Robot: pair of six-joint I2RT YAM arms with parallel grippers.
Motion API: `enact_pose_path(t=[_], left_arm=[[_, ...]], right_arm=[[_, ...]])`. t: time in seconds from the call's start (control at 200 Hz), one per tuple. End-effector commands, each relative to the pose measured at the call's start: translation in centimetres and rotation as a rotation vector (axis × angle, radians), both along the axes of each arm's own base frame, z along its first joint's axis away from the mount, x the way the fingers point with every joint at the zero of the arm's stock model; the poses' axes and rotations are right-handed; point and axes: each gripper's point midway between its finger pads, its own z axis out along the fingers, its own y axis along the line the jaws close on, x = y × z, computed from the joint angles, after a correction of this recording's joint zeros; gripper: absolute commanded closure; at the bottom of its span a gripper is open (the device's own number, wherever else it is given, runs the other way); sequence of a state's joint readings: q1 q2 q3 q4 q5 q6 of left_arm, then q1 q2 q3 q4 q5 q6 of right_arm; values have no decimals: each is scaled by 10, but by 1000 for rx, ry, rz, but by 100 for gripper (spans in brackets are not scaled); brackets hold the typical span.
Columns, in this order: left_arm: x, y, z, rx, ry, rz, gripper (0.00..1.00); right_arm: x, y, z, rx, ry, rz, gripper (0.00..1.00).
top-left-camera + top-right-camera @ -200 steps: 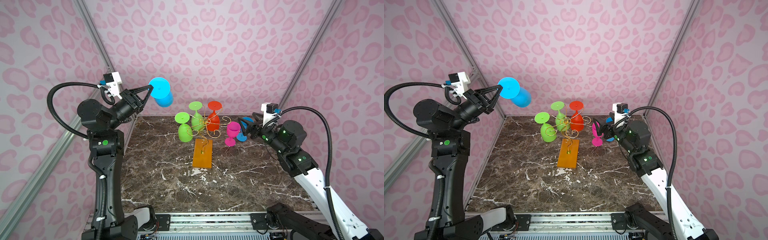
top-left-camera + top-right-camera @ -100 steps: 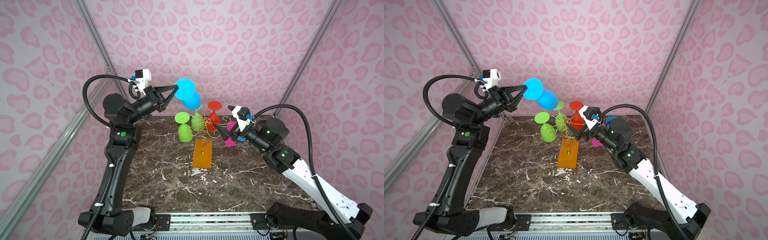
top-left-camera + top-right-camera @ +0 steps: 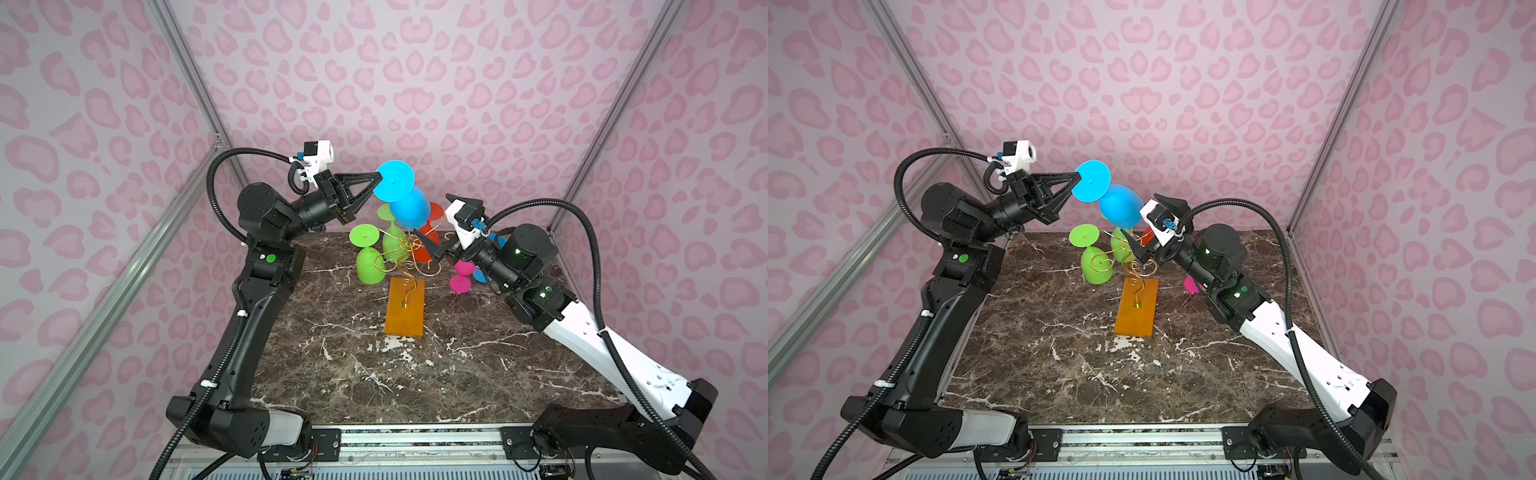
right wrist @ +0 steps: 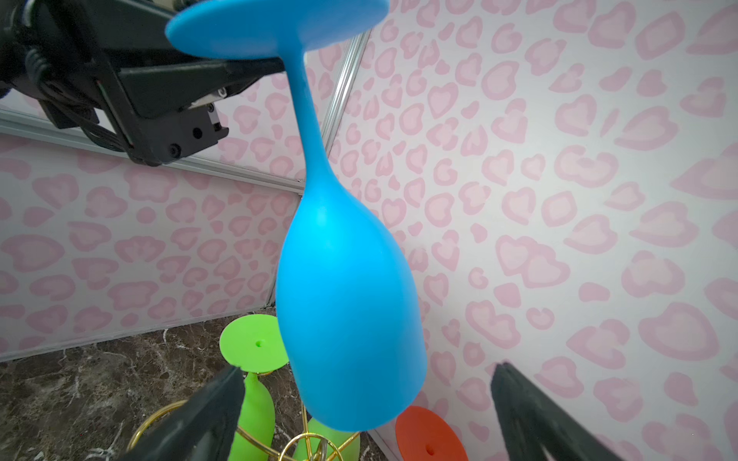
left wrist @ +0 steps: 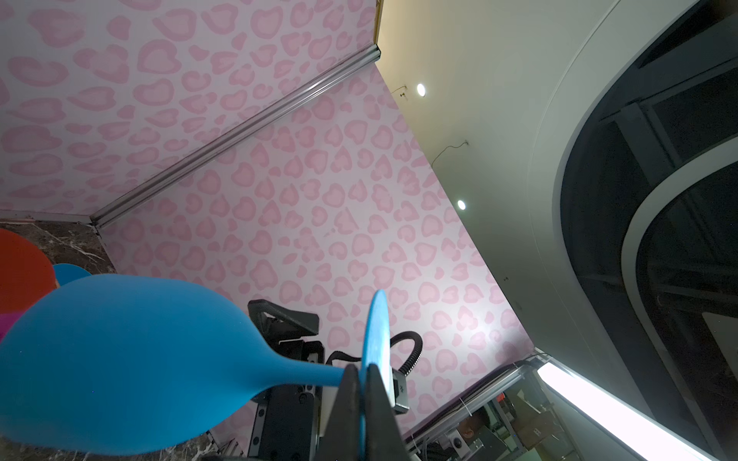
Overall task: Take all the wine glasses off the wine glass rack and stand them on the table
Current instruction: 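Move the right gripper to the cyan glass bowl and grasp it while the left holds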
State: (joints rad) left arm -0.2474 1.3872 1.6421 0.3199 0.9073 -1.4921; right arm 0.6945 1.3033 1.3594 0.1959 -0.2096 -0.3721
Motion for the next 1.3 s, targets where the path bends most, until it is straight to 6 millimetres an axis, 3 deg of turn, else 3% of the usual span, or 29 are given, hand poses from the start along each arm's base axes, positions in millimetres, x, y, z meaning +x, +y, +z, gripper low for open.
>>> enact_pose_path(t=[0.0, 0.485, 0.51, 0.88, 1.295], left_arm=[[-12, 1, 20, -37, -77, -10, 96], [-17, -3, 20, -50, -66, -35, 96], [-17, -4, 20, -50, -65, -38, 96], [-18, -5, 18, -69, -43, -56, 96], [-18, -5, 18, -74, -39, -60, 96]], right_arm=[[4, 5, 10, 19, -36, 1, 2], [28, 30, 3, 27, 5, 33, 2], [26, 29, 18, 47, -18, 36, 2], [31, 36, 19, 72, 0, 52, 2], [31, 36, 16, 80, 27, 59, 13]])
